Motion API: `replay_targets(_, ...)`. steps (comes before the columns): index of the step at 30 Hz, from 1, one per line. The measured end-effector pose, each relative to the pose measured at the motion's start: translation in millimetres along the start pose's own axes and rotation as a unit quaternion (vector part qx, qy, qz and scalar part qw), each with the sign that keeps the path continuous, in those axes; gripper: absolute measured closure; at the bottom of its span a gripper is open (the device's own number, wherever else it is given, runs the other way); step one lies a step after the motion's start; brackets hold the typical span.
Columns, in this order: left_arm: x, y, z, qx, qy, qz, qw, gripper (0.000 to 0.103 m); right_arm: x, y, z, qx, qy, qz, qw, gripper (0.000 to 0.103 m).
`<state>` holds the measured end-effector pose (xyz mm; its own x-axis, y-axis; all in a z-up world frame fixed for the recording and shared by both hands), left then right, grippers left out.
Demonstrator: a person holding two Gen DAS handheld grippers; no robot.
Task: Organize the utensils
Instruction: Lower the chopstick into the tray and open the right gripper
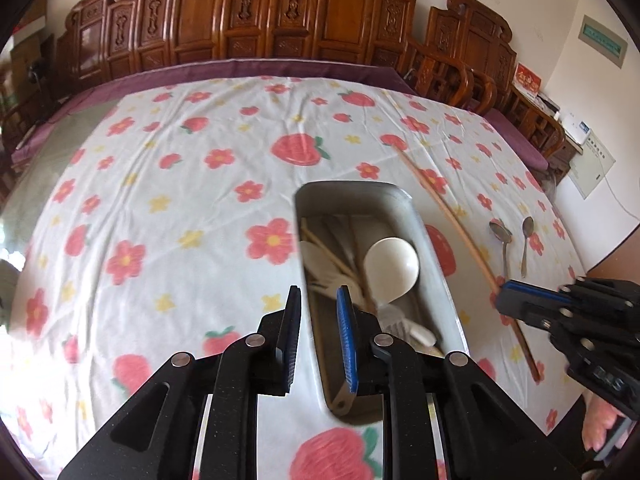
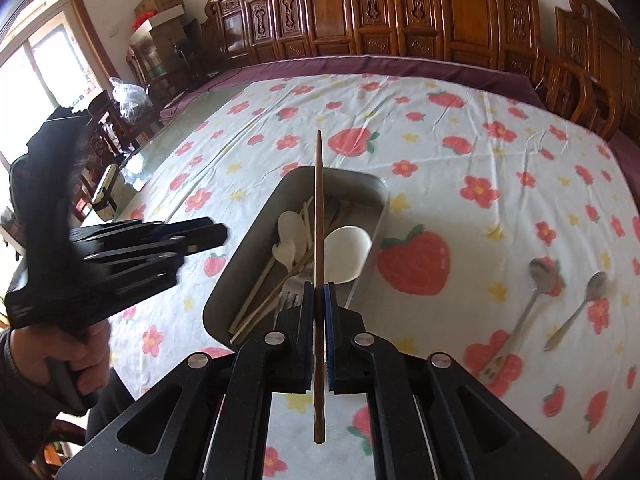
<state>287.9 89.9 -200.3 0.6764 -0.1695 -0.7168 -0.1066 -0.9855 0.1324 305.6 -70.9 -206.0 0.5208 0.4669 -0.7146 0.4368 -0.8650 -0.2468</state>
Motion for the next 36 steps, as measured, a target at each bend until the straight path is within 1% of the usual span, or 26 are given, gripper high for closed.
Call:
replay_targets(6,-19,-11,5,0.015,0.013,-0.016,0.9997,0.085,20,-9,3,0.009,-0.007,-0.007,1.0,0.097)
replay_targets(9,-29,-14,6,0.015,0.022,-0.021,0.9994,0.085,33,-11,5,0.02,-0.017,-0.014,1.0,0.097)
replay_targets(12,-36,-18,6,0.009,0.028,-0.024,0.9993,0.085,41,-15,6,0.015,-0.02,-0.01,1.0,0.097)
replay_targets(20,-44,-19,6,0.008,0.037,-0.025,0.999,0.085,48,-15,6,0.014,-0.022,-0.005,1.0,0.097)
replay_targets(22,-45,-19,6,0.008,0.037,-0.025,0.999,0.085,47,-14,6,0.013,-0.016,-0.005,1.0,0.097)
replay_targets(25,-46,-16,6,0.009,0.036,-0.024,0.999,0.084,47,-12,8,0.011,-0.019,-0.01,1.0,0.096)
replay_targets(28,-48,-12,6,0.014,0.04,-0.025,0.9988,0.077,43,-11,10,0.011,-0.02,-0.012,1.0,0.096)
replay_targets(30,-48,-8,5,0.015,0.04,-0.022,0.9988,0.077,37,-9,10,0.013,-0.015,-0.015,1.0,0.096)
replay_targets(36,-53,9,3,0.026,0.045,-0.014,0.9985,0.077,-3,3,11,0.006,0.012,-0.007,1.0,0.096)
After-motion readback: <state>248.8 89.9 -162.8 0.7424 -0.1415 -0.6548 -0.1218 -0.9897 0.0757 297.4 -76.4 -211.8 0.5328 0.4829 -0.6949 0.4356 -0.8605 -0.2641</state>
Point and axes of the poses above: each gripper's, at about its wrist camera, not at the fingertips, and x roughly the way its jaws point, y to its right, z to its underside, the point moved 2 cm from there along x, roughly the way its jaws point, and after that the axes turned 8 degrees about y, right-handed, at the moved point
